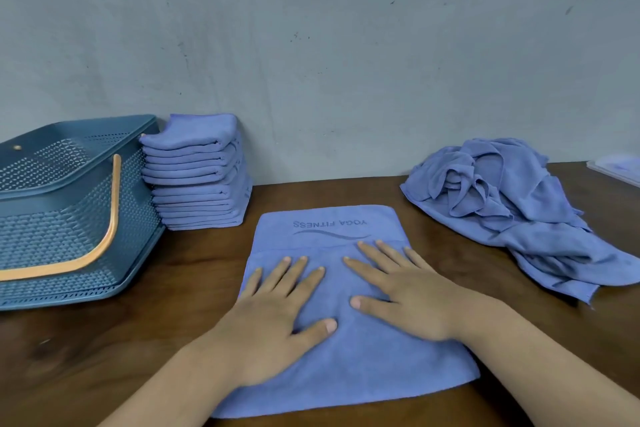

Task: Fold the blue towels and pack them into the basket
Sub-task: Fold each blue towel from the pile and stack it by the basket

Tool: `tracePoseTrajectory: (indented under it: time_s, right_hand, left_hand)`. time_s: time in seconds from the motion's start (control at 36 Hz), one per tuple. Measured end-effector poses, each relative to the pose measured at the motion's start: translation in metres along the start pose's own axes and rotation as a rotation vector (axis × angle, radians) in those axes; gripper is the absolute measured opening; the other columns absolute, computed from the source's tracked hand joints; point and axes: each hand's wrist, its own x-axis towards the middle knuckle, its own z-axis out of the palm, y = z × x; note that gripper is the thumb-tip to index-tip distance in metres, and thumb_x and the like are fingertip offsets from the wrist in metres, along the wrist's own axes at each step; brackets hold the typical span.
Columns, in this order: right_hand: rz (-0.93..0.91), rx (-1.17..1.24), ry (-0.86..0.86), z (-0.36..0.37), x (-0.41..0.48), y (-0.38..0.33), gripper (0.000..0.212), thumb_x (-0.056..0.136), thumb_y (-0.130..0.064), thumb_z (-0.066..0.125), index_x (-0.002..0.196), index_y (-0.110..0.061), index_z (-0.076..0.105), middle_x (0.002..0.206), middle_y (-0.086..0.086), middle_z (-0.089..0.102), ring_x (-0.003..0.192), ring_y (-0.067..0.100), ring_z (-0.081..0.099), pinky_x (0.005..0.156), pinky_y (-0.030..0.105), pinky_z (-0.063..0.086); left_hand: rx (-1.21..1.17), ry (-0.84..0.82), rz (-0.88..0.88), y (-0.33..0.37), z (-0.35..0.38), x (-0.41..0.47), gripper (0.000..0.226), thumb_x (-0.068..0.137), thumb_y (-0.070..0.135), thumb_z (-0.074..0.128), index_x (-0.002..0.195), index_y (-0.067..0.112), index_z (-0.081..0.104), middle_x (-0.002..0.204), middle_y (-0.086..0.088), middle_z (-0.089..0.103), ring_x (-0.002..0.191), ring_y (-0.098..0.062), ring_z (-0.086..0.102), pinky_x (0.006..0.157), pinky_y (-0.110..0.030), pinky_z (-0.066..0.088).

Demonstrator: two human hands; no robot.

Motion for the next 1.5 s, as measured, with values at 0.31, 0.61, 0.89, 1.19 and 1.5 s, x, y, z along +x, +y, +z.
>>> tracePoseTrajectory:
  time_s: [0.31,0.61,0.89,1.19,1.5]
  right_hand:
    - [-0.096,0.186,0.277,-0.01,-0.001,0.015,0.055,0.097,-0.076,0.046,0.146,-0.053,0.05,0.151,-0.03,0.046,0.144,-0.007,0.035,0.12,0.04,0.035]
    - [0.092,0.092,0.131,-0.017,0.052,0.04,0.072,0.097,-0.082,0.032,0.163,-0.055,0.018,0.176,-0.015,0.001,0.161,0.003,-0.007,0.131,0.041,-0.001]
    - [0.165,0.087,0.162,-0.015,0.05,0.06,0.087,0.084,-0.096,0.021,0.162,-0.059,0.013,0.174,-0.022,-0.003,0.16,0.001,-0.008,0.131,0.044,0.0]
    - [0.187,0.073,0.129,-0.014,0.051,0.059,0.091,0.086,-0.096,0.023,0.165,-0.053,0.005,0.173,-0.024,-0.008,0.159,0.0,-0.011,0.131,0.046,-0.004]
    - [0.071,0.272,0.483,-0.014,0.035,0.063,0.031,0.106,-0.042,0.056,0.135,-0.043,0.065,0.15,-0.026,0.05,0.144,0.006,0.036,0.122,0.04,0.029]
  left_hand:
    - [-0.051,0.25,0.006,0.003,-0.018,-0.004,0.05,0.105,0.069,0.032,0.143,0.042,0.048,0.143,0.028,0.045,0.137,0.0,0.04,0.112,-0.023,0.032]
    - [-0.11,0.111,-0.133,-0.053,-0.018,0.066,0.069,0.102,0.076,0.028,0.165,0.048,0.019,0.175,0.021,0.005,0.161,-0.002,-0.005,0.132,-0.041,-0.002]
    - [-0.154,0.144,-0.22,-0.077,-0.019,0.063,0.084,0.095,0.085,0.031,0.167,0.046,0.012,0.174,0.025,-0.005,0.159,0.002,-0.012,0.132,-0.047,-0.005]
    - [-0.162,0.175,-0.278,-0.08,-0.018,0.061,0.089,0.096,0.083,0.031,0.169,0.037,0.011,0.175,0.022,0.001,0.16,0.002,-0.004,0.132,-0.05,-0.003]
    - [-0.359,0.474,-0.144,-0.082,-0.019,0.049,0.028,0.107,0.041,0.051,0.132,0.039,0.062,0.136,0.025,0.058,0.133,-0.001,0.047,0.115,-0.037,0.039]
